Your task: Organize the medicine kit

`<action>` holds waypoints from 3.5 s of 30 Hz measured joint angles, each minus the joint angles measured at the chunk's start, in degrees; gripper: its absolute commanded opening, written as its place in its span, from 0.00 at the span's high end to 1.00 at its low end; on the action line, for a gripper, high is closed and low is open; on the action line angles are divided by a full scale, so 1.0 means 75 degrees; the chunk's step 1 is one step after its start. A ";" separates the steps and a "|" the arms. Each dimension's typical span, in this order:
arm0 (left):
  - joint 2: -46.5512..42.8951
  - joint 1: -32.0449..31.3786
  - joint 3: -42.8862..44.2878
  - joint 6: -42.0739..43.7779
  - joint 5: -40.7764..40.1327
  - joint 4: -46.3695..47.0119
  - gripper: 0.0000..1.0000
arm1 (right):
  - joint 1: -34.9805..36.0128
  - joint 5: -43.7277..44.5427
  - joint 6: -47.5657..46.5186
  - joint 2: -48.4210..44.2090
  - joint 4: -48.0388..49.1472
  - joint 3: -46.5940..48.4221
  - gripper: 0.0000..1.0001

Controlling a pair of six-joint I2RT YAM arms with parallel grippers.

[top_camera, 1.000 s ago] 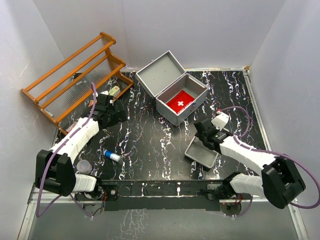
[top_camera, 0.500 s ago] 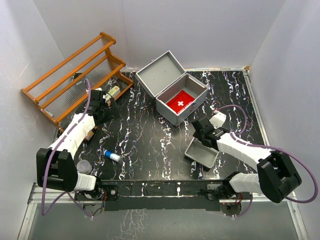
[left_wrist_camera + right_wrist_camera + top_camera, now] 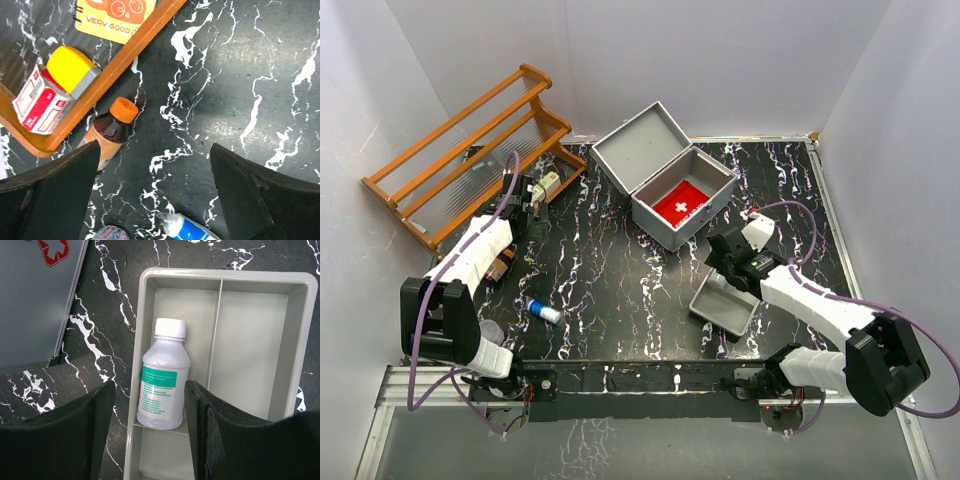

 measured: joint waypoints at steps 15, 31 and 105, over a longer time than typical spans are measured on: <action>0.0863 0.0000 -0.0131 0.0367 -0.1040 -0.0691 0.21 | -0.0009 -0.0230 -0.0289 -0.0274 0.0105 0.0000 0.45; 0.2060 0.0271 -0.0248 0.0437 -0.1941 -0.0536 0.32 | -0.0035 -0.0516 -0.0376 -0.0198 0.0274 0.0000 0.46; 0.2745 0.0341 0.0629 0.0326 -0.0839 -0.0819 0.65 | -0.0038 -0.0481 -0.0286 -0.0513 0.0452 -0.0076 0.48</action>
